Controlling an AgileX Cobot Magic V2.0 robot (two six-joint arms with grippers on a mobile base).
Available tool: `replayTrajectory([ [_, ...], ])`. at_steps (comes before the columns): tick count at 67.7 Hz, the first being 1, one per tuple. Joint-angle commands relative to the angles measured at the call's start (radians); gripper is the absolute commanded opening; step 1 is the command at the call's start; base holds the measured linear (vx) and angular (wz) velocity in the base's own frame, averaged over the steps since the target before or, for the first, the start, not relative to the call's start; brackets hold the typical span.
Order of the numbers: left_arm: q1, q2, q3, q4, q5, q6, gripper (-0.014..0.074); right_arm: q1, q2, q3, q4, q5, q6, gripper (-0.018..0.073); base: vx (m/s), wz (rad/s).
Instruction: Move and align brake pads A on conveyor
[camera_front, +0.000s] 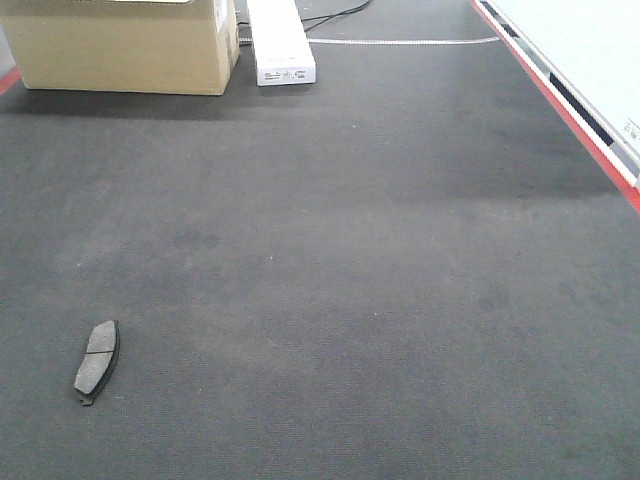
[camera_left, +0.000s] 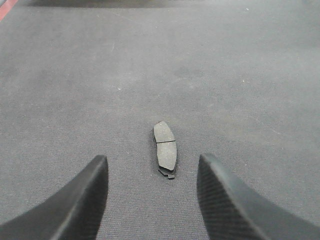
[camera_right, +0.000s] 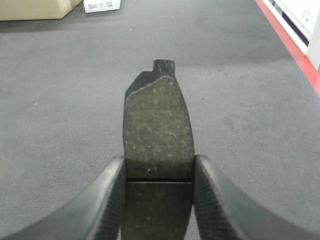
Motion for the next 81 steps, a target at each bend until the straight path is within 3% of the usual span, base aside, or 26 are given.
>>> replayTrajectory([
  [1,-0.004,0.013,-0.021,0.002,-0.075,-0.001,0.0375,-0.001,0.006,-0.033,-0.01,-0.092,-0.008,-0.0007,0.0,0.0],
  [50,-0.004,0.013,-0.021,0.002,-0.075,-0.001,0.0375,-0.001,0.034,-0.038,-0.011,-0.102,0.005,-0.0007,0.0,0.0],
  [81,-0.004,0.013,-0.021,0.002,-0.075,-0.001,0.0375,-0.001,0.668,-0.32,-0.01,-0.047,-0.006,0.0004,0.0,0.0],
])
